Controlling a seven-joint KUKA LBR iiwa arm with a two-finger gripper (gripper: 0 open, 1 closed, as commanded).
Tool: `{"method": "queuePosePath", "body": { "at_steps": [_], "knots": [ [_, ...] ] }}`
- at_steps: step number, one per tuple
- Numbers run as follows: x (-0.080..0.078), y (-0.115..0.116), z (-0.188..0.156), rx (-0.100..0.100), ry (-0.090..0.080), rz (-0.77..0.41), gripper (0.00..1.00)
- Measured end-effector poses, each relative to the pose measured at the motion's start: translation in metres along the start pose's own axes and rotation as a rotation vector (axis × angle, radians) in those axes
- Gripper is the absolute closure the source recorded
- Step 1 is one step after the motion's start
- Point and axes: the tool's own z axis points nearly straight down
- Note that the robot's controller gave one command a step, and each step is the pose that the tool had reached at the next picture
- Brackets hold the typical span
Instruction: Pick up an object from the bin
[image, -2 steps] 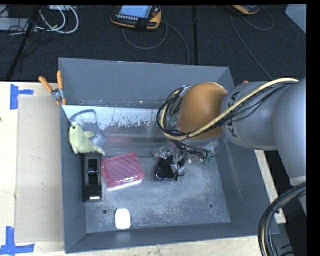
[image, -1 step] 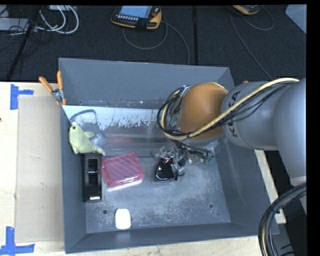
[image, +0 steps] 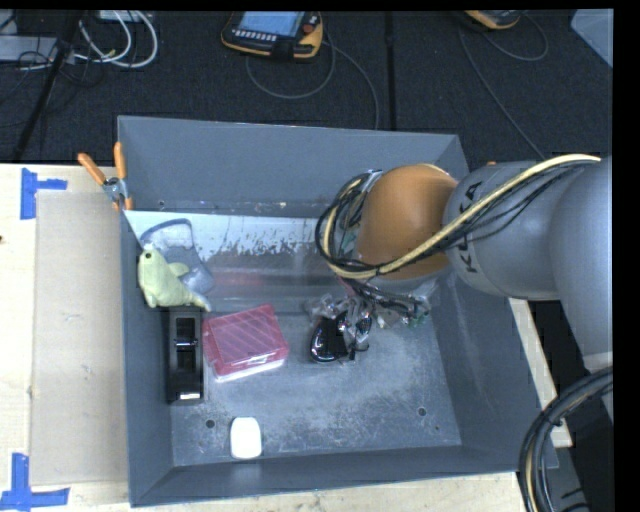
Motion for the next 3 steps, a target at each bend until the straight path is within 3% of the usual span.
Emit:
{"method": "queuePosePath", "body": {
  "at_steps": [3],
  "knots": [
    [0.0, 0.002, -0.049, -0.002, 0.001, 0.001, 1.0]
  ]
}}
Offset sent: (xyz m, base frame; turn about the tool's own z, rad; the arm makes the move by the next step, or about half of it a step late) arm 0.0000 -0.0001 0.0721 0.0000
